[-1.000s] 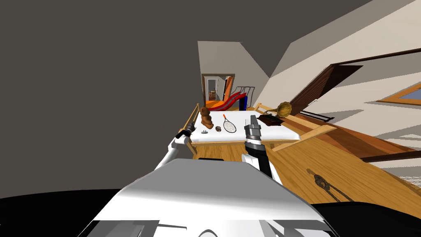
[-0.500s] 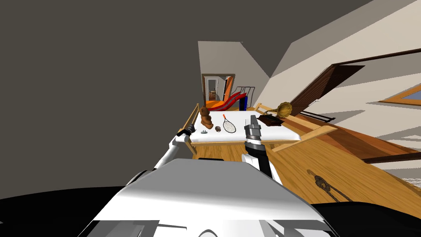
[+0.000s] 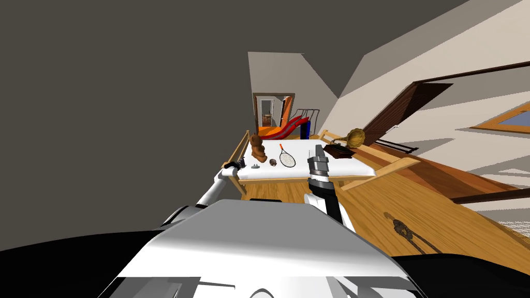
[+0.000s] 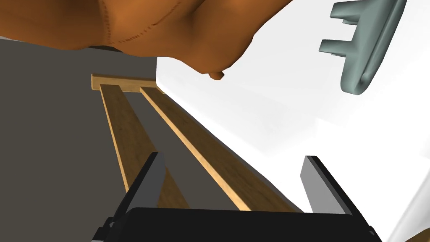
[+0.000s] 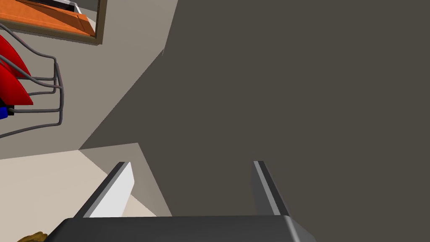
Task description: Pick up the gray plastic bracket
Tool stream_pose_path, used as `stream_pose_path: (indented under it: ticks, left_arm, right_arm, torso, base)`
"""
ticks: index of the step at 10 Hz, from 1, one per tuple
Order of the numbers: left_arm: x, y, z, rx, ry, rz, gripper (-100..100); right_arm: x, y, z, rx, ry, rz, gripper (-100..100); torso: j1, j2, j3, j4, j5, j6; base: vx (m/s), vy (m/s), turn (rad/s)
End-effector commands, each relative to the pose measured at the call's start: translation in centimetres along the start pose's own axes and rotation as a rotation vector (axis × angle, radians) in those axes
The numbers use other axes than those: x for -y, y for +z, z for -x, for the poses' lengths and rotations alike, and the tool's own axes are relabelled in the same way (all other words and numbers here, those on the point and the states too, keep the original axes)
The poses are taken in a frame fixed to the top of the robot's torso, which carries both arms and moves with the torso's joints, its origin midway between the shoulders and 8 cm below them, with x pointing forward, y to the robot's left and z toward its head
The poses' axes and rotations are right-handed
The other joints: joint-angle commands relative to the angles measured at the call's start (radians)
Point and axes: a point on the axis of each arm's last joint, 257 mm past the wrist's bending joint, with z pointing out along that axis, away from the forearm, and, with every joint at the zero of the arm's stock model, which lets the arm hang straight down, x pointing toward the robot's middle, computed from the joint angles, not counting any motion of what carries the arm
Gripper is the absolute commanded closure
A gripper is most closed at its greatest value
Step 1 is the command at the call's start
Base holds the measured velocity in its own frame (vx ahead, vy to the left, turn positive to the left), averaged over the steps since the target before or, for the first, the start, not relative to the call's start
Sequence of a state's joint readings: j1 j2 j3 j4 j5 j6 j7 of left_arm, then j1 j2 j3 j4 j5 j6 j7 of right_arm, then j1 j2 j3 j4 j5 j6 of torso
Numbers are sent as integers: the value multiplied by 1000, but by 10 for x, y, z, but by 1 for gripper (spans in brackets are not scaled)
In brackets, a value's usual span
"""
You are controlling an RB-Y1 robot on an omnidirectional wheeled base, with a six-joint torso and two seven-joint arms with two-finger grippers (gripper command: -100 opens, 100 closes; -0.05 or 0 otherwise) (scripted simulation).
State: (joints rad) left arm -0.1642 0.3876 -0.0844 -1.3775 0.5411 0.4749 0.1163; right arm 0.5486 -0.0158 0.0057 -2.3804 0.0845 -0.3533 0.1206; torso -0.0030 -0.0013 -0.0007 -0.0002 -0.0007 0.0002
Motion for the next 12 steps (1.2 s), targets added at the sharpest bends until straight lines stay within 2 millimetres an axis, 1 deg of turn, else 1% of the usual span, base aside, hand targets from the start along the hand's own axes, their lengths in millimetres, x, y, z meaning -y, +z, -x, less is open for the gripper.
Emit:
stream_pose_path:
  ticks: [1,2,3,5,6,7,8,9,12]
  left_arm:
    - [-11,2,6,15,-14,38,-100]
    - [-19,7,15,32,-35,86,-100]
    - [-23,7,17,37,-37,93,-100]
    - [-33,14,33,73,-78,167,-100]
    - [-45,14,40,88,-85,193,-100]
    - [-44,16,44,99,-102,217,-100]
    - [-55,15,52,115,-110,238,-100]
    - [-57,16,57,130,-129,266,-100]
    - [-81,15,80,192,-184,355,-100]
  right_arm:
    - [0,0,0,0,0,0,0]
    - [0,0,0,0,0,0,0]
    - [0,0,0,0,0,0,0]
    - [0,0,0,0,0,0,0]
    - [0,0,0,0,0,0,0]
    - [0,0,0,0,0,0,0]
    - [0,0,0,0,0,0,0]
    - [0,0,0,0,0,0,0]
    - [0,0,0,0,0,0,0]
  torso:
    - [0,0,0,0,0,0]
    - [0,0,0,0,0,0]
    - [-1,0,0,0,0,0]
    - [-1,0,0,0,0,0]
    - [-2,0,0,0,0,0]
    - [-1,0,0,0,0,0]
    - [-2,0,0,0,0,0]
    - [-2,0,0,0,0,0]
    - [-2,-1,0,0,0,0]
  base:
    - [17,-38,-17]
    - [18,-54,-53]
    - [13,-45,-19]
    - [20,-64,-86]
    - [27,-57,-33]
    - [21,-76,-57]
    - [16,-66,-36]
    - [20,-67,-85]
    - [32,-79,-89]
